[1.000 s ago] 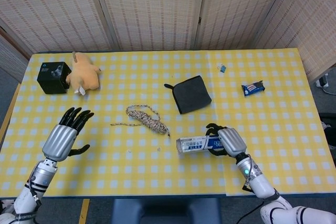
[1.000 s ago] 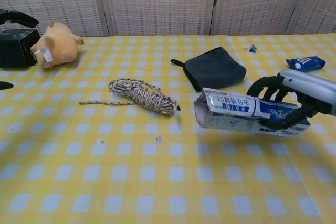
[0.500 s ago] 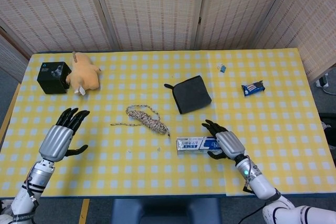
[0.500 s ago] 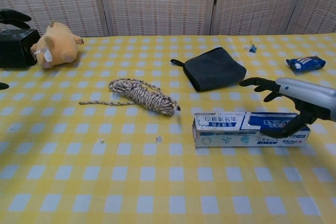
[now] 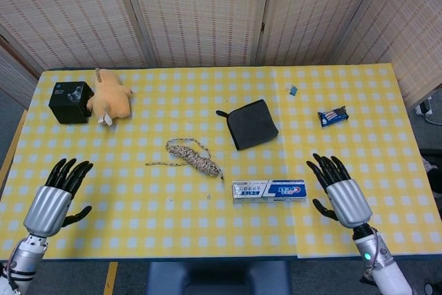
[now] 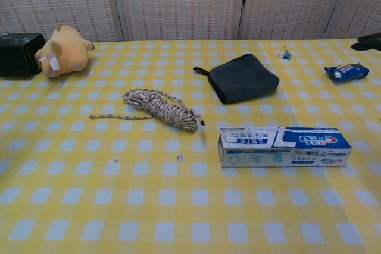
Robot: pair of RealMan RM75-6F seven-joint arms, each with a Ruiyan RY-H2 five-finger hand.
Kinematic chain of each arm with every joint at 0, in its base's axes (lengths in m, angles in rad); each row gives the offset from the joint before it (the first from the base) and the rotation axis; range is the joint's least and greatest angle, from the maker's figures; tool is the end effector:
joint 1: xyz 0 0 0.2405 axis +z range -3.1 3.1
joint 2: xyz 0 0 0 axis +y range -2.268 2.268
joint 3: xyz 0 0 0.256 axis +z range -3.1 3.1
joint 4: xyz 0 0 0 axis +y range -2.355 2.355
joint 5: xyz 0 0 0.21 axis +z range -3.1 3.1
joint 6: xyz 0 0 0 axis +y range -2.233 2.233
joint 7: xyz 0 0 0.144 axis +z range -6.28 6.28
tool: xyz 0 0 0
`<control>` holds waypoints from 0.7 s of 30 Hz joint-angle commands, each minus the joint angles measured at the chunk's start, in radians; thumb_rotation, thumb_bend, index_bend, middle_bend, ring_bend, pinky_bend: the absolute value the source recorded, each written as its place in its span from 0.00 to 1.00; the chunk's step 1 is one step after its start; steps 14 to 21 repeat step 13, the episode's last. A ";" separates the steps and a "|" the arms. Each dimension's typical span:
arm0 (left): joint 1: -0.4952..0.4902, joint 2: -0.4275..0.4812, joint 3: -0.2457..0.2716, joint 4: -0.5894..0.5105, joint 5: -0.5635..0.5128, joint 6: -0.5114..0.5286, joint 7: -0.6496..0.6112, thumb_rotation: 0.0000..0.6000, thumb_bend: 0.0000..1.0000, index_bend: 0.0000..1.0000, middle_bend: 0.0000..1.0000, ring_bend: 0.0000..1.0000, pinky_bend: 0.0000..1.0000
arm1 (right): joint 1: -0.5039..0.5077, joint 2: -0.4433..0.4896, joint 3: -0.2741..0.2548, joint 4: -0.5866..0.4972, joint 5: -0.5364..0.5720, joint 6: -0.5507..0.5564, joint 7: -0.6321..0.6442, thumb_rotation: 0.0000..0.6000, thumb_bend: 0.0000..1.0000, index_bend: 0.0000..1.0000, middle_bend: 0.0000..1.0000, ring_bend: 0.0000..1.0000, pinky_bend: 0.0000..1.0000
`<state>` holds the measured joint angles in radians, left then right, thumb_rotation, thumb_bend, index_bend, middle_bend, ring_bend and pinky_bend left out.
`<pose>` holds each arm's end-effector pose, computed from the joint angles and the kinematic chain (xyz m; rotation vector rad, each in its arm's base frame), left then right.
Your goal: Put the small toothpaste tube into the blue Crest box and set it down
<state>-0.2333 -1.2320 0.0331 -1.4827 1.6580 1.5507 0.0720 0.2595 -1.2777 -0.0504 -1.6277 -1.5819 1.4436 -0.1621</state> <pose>-0.2795 0.2065 0.1222 -1.6303 -0.6715 -1.0231 -0.2553 -0.2035 0.0856 1.6554 -0.8447 1.0016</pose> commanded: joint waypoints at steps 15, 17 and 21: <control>0.126 -0.030 0.036 0.044 -0.024 0.060 -0.009 1.00 0.22 0.06 0.11 0.04 0.01 | -0.154 0.033 -0.056 0.096 -0.088 0.138 -0.010 1.00 0.35 0.00 0.00 0.00 0.00; 0.126 -0.030 0.036 0.044 -0.024 0.060 -0.009 1.00 0.22 0.06 0.11 0.04 0.01 | -0.154 0.033 -0.056 0.096 -0.088 0.138 -0.010 1.00 0.35 0.00 0.00 0.00 0.00; 0.126 -0.030 0.036 0.044 -0.024 0.060 -0.009 1.00 0.22 0.06 0.11 0.04 0.01 | -0.154 0.033 -0.056 0.096 -0.088 0.138 -0.010 1.00 0.35 0.00 0.00 0.00 0.00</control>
